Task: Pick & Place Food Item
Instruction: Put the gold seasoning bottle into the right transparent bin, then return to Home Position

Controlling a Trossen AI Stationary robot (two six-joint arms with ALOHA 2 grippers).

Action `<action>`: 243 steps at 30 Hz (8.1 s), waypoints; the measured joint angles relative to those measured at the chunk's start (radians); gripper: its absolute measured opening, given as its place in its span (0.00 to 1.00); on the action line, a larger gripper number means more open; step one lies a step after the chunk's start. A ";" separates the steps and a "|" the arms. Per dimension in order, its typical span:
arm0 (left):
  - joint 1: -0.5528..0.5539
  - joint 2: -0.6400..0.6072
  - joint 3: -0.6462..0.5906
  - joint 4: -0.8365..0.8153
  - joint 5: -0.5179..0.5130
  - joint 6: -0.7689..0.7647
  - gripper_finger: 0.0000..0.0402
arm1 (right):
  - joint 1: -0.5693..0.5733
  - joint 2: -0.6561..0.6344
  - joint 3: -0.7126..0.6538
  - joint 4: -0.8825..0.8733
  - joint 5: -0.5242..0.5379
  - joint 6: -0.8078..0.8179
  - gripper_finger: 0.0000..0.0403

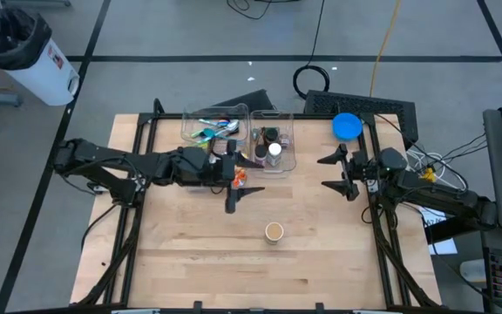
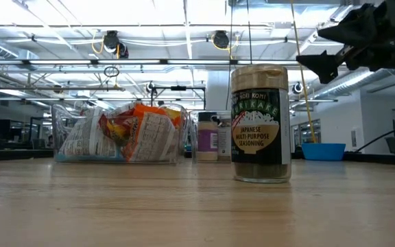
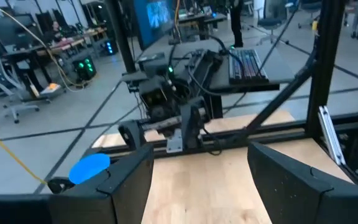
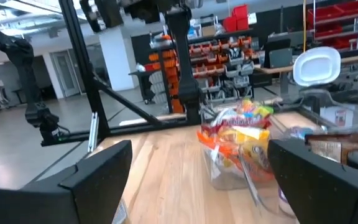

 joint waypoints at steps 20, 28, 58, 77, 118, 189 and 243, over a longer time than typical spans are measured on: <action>0.001 0.000 0.000 -0.034 0.000 -0.009 0.67 | -0.103 -0.131 -0.040 -0.048 -0.019 0.019 0.91; 0.001 0.000 0.000 -0.035 0.000 -0.001 0.67 | -0.105 -0.234 -0.040 -0.130 -0.029 0.019 0.91; 0.001 0.000 0.000 -0.072 0.002 -0.048 0.67 | -0.105 -0.347 -0.137 -0.189 -0.003 0.043 0.91; -0.154 0.028 0.001 -0.063 0.082 -0.096 0.67 | -0.105 -0.344 -0.140 -0.234 0.001 -0.079 0.91; -0.173 0.646 0.530 -0.673 -0.001 -0.422 0.95 | -0.105 -0.329 -0.141 -0.259 0.000 -0.080 0.91; 0.310 0.625 0.534 -0.735 0.029 -0.178 0.67 | -0.105 -0.291 -0.141 -0.261 0.000 -0.080 0.91; 0.303 -0.329 0.464 -1.160 0.006 -0.131 0.84 | -0.105 -0.275 -0.141 -0.261 0.000 -0.080 0.91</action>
